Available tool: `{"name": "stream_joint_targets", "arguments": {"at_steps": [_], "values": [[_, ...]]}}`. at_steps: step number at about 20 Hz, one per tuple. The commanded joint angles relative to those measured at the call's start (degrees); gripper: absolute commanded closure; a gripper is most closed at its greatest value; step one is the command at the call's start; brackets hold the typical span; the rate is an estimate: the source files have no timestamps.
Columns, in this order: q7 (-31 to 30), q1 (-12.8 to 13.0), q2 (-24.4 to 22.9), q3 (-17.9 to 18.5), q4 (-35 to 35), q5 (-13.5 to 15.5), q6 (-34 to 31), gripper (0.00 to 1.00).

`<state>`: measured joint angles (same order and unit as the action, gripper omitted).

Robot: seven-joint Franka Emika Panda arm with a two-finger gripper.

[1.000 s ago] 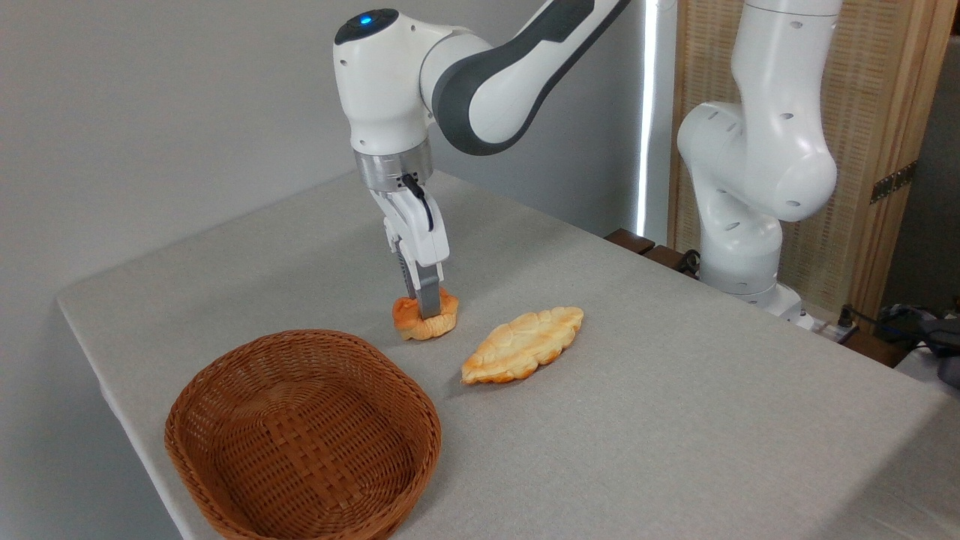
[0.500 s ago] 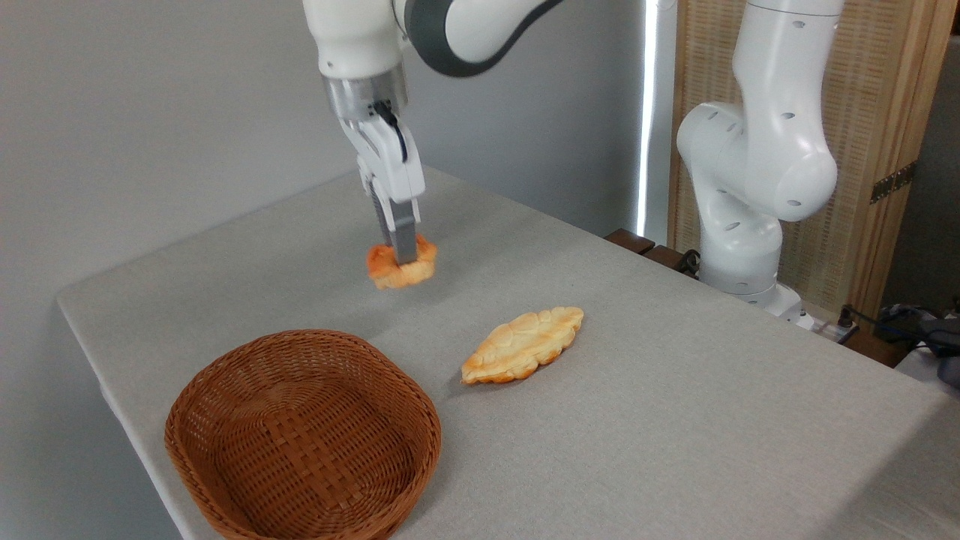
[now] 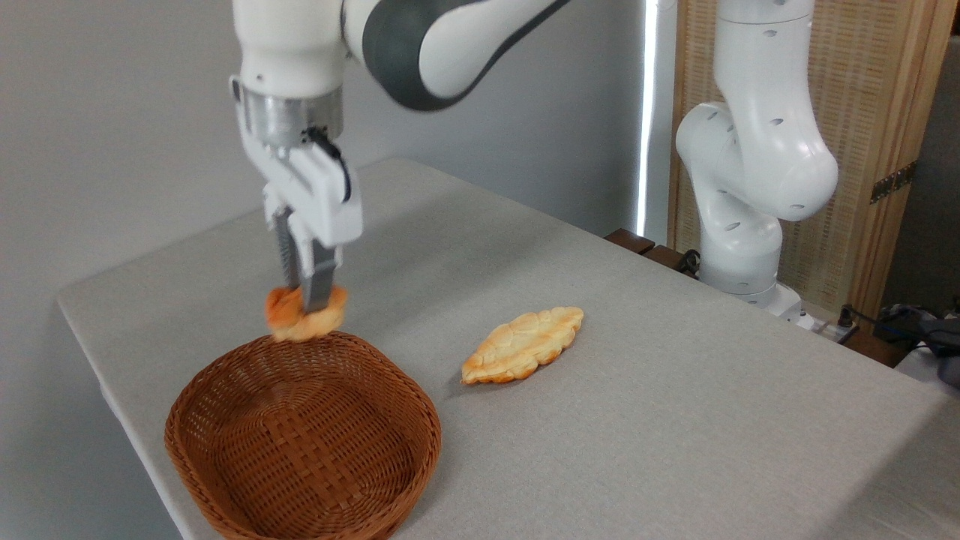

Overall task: Put bread into the basket
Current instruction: 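Lift the bun and carry it over the wicker basket, then lower the bun into the basket and open the gripper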

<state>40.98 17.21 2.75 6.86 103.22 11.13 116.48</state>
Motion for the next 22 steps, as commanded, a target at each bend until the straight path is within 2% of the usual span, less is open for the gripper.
{"name": "stream_joint_targets", "arguments": {"at_steps": [1,5,8,9,11,18,20,22], "values": [[0.8,-0.5,4.1,0.4,-1.8,1.3,5.6,0.71],[1.0,-0.5,6.6,0.3,-1.7,0.7,6.5,0.67],[0.9,-0.5,8.9,-0.2,-1.7,0.6,10.7,0.62],[0.9,-0.5,9.4,-0.3,-1.7,0.6,10.9,0.59],[1.0,-0.5,9.5,-0.3,-1.7,0.4,10.9,0.31],[1.0,-0.5,9.5,-0.4,-1.6,0.4,10.9,0.14],[1.0,-0.5,9.5,-0.4,-1.5,0.4,10.9,0.14],[1.0,-0.5,9.5,-0.4,-1.5,0.4,10.8,0.09]]}}
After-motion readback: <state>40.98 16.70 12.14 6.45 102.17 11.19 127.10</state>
